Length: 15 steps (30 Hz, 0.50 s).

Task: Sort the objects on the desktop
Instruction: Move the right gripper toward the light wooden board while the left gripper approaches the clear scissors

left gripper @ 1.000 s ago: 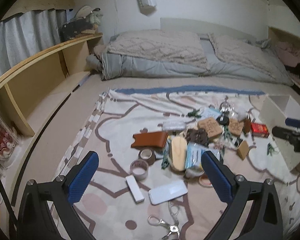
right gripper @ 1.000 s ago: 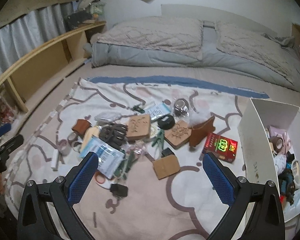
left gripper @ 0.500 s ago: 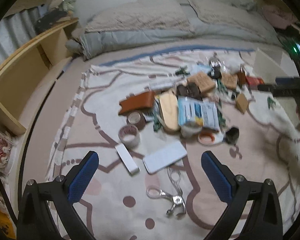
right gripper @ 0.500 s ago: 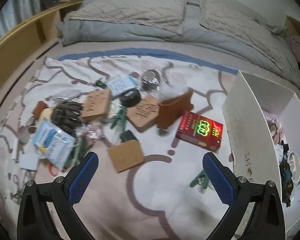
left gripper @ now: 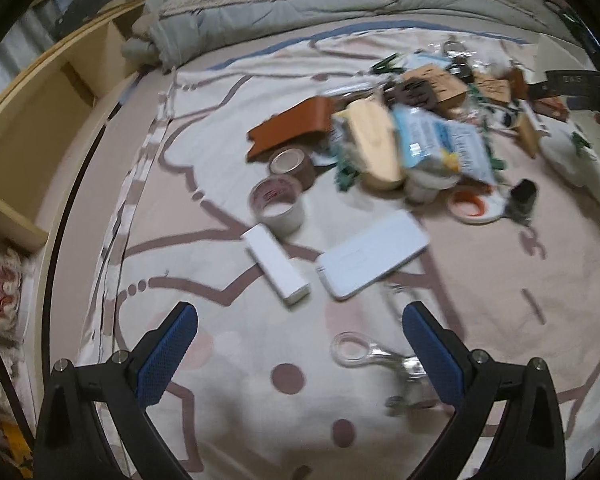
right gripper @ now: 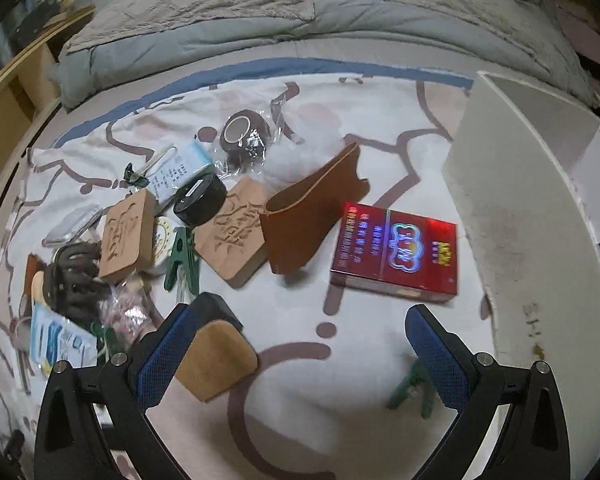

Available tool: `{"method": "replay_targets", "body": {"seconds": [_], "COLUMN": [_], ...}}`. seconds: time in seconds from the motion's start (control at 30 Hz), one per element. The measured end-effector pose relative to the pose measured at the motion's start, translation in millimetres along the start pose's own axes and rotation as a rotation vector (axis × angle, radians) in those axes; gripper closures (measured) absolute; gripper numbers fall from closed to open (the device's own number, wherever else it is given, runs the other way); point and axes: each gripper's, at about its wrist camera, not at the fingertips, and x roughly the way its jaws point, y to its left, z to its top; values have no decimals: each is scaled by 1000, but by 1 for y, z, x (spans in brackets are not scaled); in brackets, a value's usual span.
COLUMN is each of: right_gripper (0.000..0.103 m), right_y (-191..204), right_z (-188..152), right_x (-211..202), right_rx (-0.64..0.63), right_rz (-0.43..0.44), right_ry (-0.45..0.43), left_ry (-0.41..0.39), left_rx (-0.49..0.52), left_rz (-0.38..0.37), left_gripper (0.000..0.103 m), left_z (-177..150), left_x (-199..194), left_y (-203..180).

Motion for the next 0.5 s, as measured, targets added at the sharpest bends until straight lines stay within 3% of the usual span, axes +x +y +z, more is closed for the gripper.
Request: {"method": "replay_targets", "body": {"seconds": [0.17,0.37,0.5], "right_gripper": [0,0,0], "right_y": [7,14,7], "right_z": [-2,-11,-18], "right_x": [18,31,30], "right_rx": [10,-21,19], "right_rz": [-1,-40,-17], "right_ry": [48,72,73], "left_ry": [54,90,92], "left_rx": [-52,-66,-56], "left_rz": [11,11,-7], "left_gripper": [0,0,0], "left_z": [-3,-6,-3], "left_x": [18,29,31], "left_y": [19,21,16]}}
